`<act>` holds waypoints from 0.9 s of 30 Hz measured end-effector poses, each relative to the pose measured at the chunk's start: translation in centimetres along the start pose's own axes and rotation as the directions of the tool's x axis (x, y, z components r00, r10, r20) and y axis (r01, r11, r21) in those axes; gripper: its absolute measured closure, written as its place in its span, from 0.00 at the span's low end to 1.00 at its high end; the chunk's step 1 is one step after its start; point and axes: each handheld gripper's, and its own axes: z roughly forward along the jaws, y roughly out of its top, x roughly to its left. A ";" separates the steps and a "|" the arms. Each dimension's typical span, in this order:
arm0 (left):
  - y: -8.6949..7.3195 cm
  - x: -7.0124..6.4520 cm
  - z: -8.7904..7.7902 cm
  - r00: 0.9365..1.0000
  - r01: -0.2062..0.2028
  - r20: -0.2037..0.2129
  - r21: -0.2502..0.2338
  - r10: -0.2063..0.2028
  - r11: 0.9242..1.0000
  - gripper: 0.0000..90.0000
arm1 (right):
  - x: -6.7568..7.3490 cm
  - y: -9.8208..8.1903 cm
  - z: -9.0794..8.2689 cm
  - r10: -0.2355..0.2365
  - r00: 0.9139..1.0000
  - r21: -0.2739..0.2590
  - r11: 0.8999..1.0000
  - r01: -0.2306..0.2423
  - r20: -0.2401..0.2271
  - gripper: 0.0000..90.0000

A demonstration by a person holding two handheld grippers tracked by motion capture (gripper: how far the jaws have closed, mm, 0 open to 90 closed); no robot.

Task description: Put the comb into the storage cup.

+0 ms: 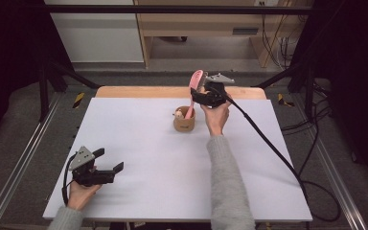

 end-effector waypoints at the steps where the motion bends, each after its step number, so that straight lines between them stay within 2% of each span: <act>1: 0.0 0.0 0.0 1.000 0.001 -0.001 0.000 -0.001 1.000 0.04 | 0.0 0.0 -0.1 -0.002 1.000 -0.007 1.000 0.002 0.001 0.28; 10: 0.0 0.1 0.0 1.000 0.000 -0.004 0.003 0.000 1.000 0.04 | 0.1 -0.1 -1.2 0.005 0.999 -0.042 0.999 -0.007 -0.046 0.12; 15: 0.0 0.1 0.0 1.000 0.005 -0.005 0.002 -0.005 1.000 0.04 | 0.4 0.0 -2.4 -0.012 0.997 -0.075 0.997 0.006 -0.079 0.06; 19: 0.0 0.1 0.0 1.000 0.005 -0.007 0.003 -0.005 1.000 0.04 | 0.7 -0.1 -3.5 -0.035 0.994 -0.102 0.994 0.025 -0.100 0.04; 27: 0.0 0.1 -0.1 1.000 0.007 -0.009 0.000 -0.007 1.000 0.04 | 1.0 -0.3 -5.6 -0.034 0.987 -0.114 0.993 0.016 -0.156 0.02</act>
